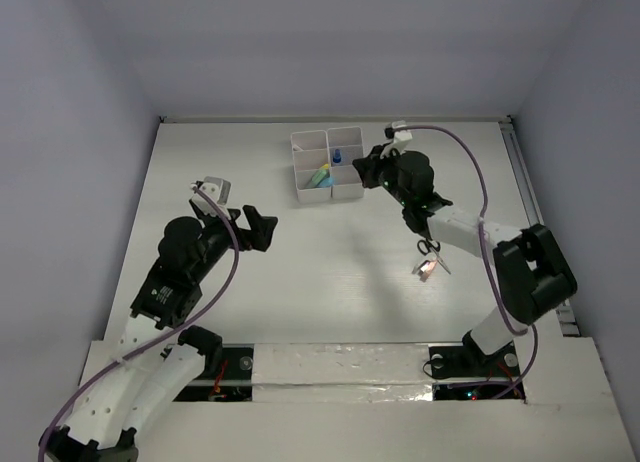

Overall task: Sort the stationery into containers
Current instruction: Pick up the stapler from the center of the board.

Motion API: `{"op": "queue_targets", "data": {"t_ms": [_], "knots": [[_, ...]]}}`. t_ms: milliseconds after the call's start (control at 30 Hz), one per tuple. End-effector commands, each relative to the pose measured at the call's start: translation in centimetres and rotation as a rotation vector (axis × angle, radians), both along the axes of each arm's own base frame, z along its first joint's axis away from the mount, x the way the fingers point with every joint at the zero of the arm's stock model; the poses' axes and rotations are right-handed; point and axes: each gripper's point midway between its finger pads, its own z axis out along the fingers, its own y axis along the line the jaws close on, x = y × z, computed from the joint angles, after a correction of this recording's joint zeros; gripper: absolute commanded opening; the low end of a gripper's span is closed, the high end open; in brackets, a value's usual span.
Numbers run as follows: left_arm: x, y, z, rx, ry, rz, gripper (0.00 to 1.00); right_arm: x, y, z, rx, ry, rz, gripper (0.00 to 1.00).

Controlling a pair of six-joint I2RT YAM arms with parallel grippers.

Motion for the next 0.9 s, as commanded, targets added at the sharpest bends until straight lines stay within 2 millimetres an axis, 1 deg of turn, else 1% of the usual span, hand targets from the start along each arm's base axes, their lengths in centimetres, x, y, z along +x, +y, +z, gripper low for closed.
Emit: {"op": "queue_targets", "data": {"t_ms": [0,33,67,133,167,200,233,267,300,333,367,400,433,467,500,533,600,633,667,700,733,767,800,833,867], "knots": [[0.4,-0.5,0.4,-0.024,-0.016,-0.014,0.99,-3.4,-0.9,0.5,-0.021,0.058,0.033,0.0],[0.5,-0.6,0.3,-0.03,-0.009,-0.019,0.99,-4.4,-1.5,2.4,-0.006,0.032,0.03,0.0],[0.4,-1.1,0.3,-0.042,0.001,-0.04,0.99,-5.2,-2.3,2.0,-0.022,0.063,0.011,0.0],[0.2,-2.1,-0.1,-0.088,0.036,-0.072,0.99,-6.6,-3.5,2.2,-0.036,0.078,-0.007,0.0],[0.0,-3.1,0.4,-0.117,0.03,-0.105,0.99,-7.6,-4.7,3.0,-0.047,0.084,-0.04,0.01],[-0.1,-3.7,0.3,-0.135,0.042,-0.117,0.99,-8.2,-5.4,3.2,-0.058,0.086,-0.053,0.01],[-0.2,-4.3,0.2,-0.161,0.056,-0.125,0.99,-8.7,-6.3,3.0,-0.069,0.094,-0.086,0.02],[-0.5,-5.2,0.2,-0.169,0.055,-0.138,0.99,-9.7,-7.7,3.9,-0.07,0.081,-0.122,0.02],[-0.4,-5.7,0.5,-0.179,0.048,-0.137,0.99,-10.2,-8.4,4.0,-0.073,0.081,-0.144,0.02],[-0.2,-6.2,0.2,-0.181,0.062,-0.136,0.99,-10.7,-8.9,4.1,-0.073,0.083,-0.155,0.03],[0.0,-6.7,0.2,-0.186,0.058,-0.133,0.99,-11.3,-9.8,3.2,-0.087,0.108,-0.187,0.03],[-0.2,-7.7,-0.4,-0.178,0.081,-0.157,0.99,-12.2,-10.3,4.4,-0.05,0.09,-0.196,0.03],[-0.2,-8.3,-0.5,-0.183,0.085,-0.165,0.99,-12.6,-10.6,4.3,-0.042,0.095,-0.199,0.03],[0.0,-8.8,-0.4,-0.195,0.087,-0.167,0.99,-13.4,-10.9,3.3,-0.049,0.123,-0.198,0.04],[-0.4,-10.1,-1.1,-0.184,0.109,-0.196,0.99,-13.9,-11.1,3.4,-0.029,0.132,-0.201,0.04],[-0.4,-10.7,-1.1,-0.18,0.109,-0.201,0.99,-14.6,-11.5,4.3,-0.005,0.109,-0.201,0.06],[-0.3,-11.6,-1.3,-0.167,0.106,-0.184,0.97,-15.5,-12.3,4.1,-0.008,0.116,-0.218,0.07],[-0.8,-13.2,-1.7,-0.147,0.124,-0.219,0.95,-16.2,-12.8,5.1,0.009,0.091,-0.223,0.08],[-0.8,-13.9,-1.9,-0.136,0.125,-0.217,0.88,-16.6,-13.3,4.9,0.002,0.101,-0.237,0.09],[-0.9,-14.6,-2.0,-0.124,0.128,-0.225,0.78,-17.0,-13.6,5.2,0.009,0.098,-0.242,0.1],[-1.4,-16.3,-2.6,-0.102,0.145,-0.255,0.66,-17.6,-14.1,5.9,0.025,0.077,-0.248,0.11],[-1.4,-16.9,-2.8,-0.096,0.142,-0.251,0.47,-18.0,-14.6,5.7,0.022,0.086,-0.265,0.11],[-1.4,-18.0,-4.2,-0.058,0.167,-0.259,0.41,-18.3,-14.9,5.6,0.032,0.089,-0.273,0.11],[-1.4,-18.9,-3.8,-0.056,0.16,-0.269,0.39,-18.5,-15.1,5.6,0.04,0.087,-0.281,0.13],[-1.9,-20.1,-4.1,-0.041,0.158,-0.285,0.38,-19.0,-15.7,5.9,0.054,0.074,-0.298,0.14]]}}
